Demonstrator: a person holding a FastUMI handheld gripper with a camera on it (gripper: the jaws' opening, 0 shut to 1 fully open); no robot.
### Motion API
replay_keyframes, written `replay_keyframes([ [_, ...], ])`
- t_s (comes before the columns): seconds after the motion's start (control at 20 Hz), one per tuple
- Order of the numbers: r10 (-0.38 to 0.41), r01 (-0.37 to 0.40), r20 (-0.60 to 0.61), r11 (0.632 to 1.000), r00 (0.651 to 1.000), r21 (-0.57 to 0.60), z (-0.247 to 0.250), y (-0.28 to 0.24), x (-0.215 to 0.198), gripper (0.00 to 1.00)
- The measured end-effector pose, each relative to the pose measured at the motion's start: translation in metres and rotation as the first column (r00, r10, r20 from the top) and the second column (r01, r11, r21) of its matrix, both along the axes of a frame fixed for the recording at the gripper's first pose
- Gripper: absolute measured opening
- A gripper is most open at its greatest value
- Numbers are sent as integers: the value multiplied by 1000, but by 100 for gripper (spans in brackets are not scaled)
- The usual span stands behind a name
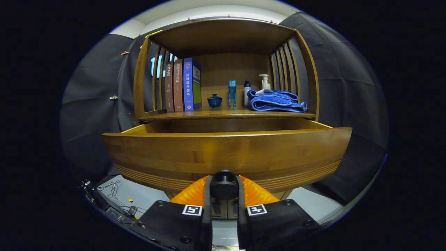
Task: Pull open the drawer, take out the items inside it, and place them on the countertop above the cabinet.
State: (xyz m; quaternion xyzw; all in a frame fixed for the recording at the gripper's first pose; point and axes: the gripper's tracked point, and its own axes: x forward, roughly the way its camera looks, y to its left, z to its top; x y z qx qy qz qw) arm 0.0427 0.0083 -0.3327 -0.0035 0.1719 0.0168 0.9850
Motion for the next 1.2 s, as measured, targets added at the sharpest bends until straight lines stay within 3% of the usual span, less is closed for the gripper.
replay_keyframes([
  [0.7,-5,6,15,1000,1000,-26,-7,-2,-32,33],
  [0.85,36,-36,37,999,999,-1,2,6,-34,49],
  [1.05,39,-36,114,999,993,-27,34,1,-42,98],
  [1.2,46,-38,208,998,977,-40,92,0,-45,99],
])
